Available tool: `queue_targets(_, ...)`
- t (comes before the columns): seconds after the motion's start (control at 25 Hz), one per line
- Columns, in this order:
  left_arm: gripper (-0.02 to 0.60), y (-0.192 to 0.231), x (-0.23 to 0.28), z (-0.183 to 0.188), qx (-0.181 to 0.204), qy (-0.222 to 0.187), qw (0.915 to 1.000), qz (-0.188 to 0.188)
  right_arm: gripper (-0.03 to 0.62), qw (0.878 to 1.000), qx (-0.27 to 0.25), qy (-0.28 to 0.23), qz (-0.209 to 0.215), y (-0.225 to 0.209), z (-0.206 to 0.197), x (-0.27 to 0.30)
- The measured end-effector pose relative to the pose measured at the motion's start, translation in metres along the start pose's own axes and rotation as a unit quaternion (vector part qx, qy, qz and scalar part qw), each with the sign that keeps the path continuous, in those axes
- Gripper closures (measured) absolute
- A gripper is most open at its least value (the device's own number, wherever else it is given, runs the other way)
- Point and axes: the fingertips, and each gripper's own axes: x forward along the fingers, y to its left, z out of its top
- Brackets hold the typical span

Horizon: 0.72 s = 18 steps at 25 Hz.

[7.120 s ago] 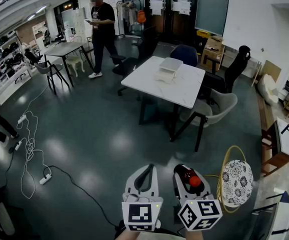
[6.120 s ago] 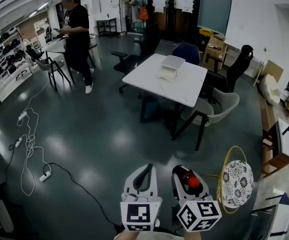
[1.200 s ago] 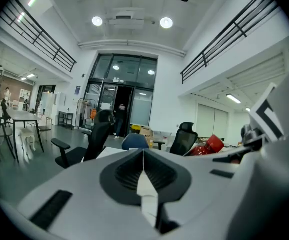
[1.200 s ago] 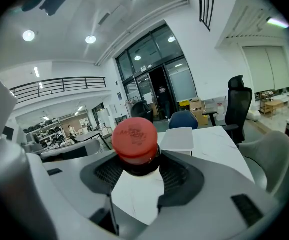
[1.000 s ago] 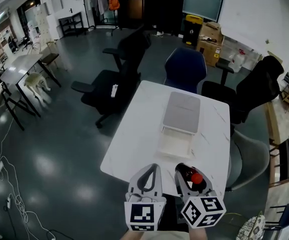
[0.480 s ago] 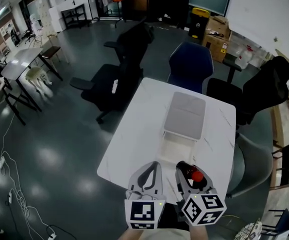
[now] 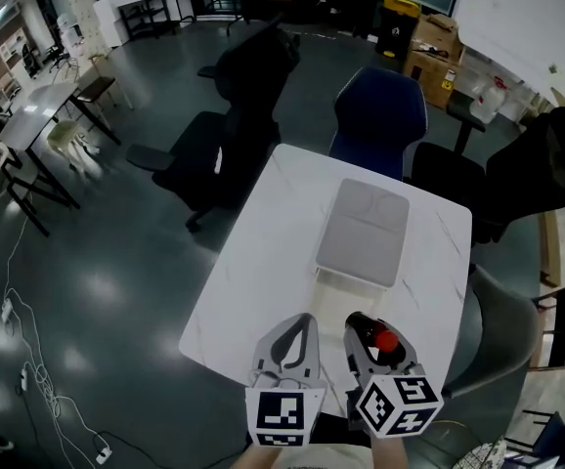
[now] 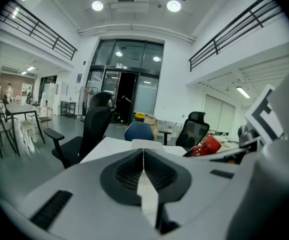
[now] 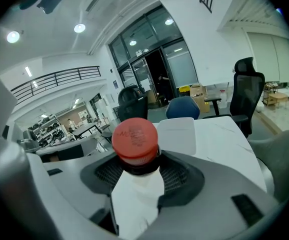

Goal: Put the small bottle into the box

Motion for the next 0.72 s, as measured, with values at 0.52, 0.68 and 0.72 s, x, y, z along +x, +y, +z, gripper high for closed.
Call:
queue_targets(0.52,0.561,0.009,0.055,-0.032,-0.017,0.056,0.9983,0.002,0.366,0.998,0.013,0.058,-0.001,-0.028,-0.014,0.054)
queue_targets(0.68,0.561,0.011,0.068,-0.042,-0.021,0.070,0.9974,0.002,0.367,0.997,0.015,0.075,-0.003,-0.035,-0.021,0.067)
queue_targets(0.72,0.561,0.011,0.070,-0.045,-0.022,0.073,0.9971,0.002,0.366,0.997,0.015,0.079,-0.003,-0.037,-0.024,0.070)
